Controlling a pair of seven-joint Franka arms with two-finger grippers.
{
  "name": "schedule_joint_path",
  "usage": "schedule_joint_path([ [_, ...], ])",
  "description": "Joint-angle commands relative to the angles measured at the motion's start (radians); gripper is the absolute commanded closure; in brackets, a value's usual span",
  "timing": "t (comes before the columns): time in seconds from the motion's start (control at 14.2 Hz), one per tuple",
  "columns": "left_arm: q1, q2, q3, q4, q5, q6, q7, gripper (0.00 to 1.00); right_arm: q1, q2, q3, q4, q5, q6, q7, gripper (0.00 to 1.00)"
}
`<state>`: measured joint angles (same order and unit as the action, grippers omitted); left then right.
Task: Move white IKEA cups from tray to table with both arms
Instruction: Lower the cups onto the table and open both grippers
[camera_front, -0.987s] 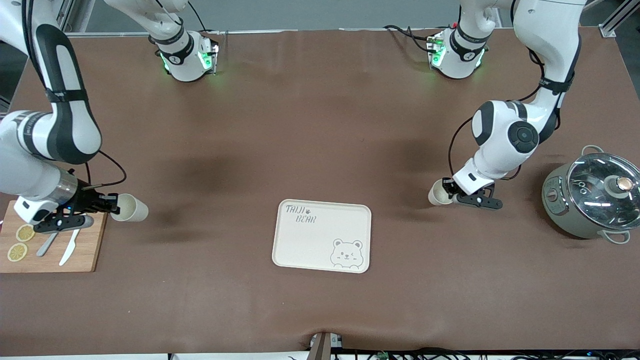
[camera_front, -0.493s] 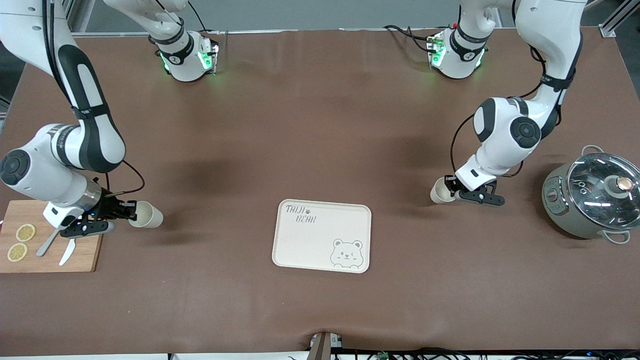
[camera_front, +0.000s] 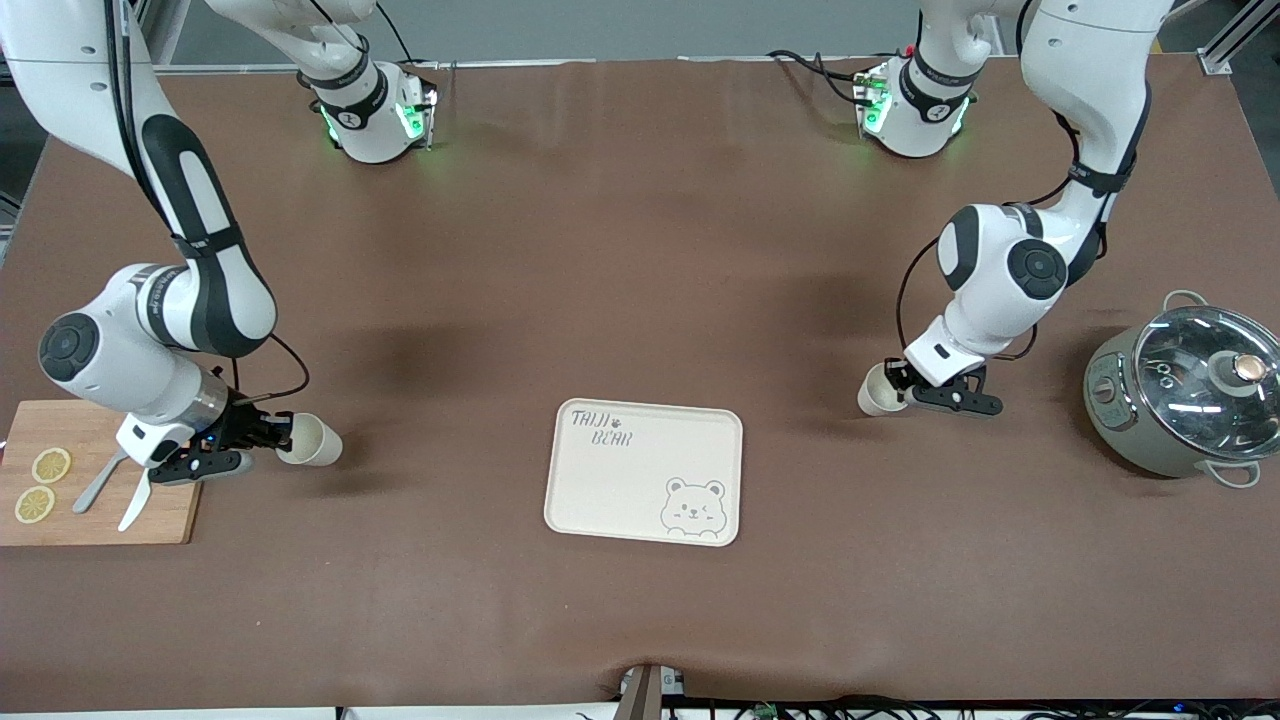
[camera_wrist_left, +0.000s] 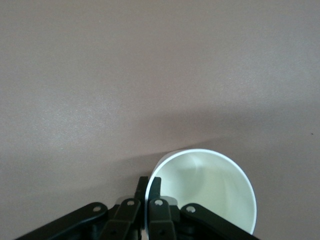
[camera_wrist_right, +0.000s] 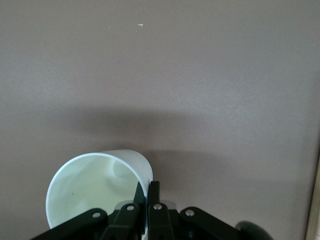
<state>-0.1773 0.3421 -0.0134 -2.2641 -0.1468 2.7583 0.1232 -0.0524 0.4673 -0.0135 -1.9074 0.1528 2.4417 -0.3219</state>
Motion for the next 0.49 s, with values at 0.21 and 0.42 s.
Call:
schedule_joint_path([
  [0.21,0.013,-0.009,-0.014,-0.006,-0.030,0.014,0.062,0.00,0.006,0.007,0.000,-0.007,0.025,0.026,0.004,1.00],
  [0.42,0.025,-0.089,-0.011,-0.009,-0.028,-0.133,0.064,0.00,0.008,0.013,0.000,-0.007,0.025,0.037,0.004,1.00],
])
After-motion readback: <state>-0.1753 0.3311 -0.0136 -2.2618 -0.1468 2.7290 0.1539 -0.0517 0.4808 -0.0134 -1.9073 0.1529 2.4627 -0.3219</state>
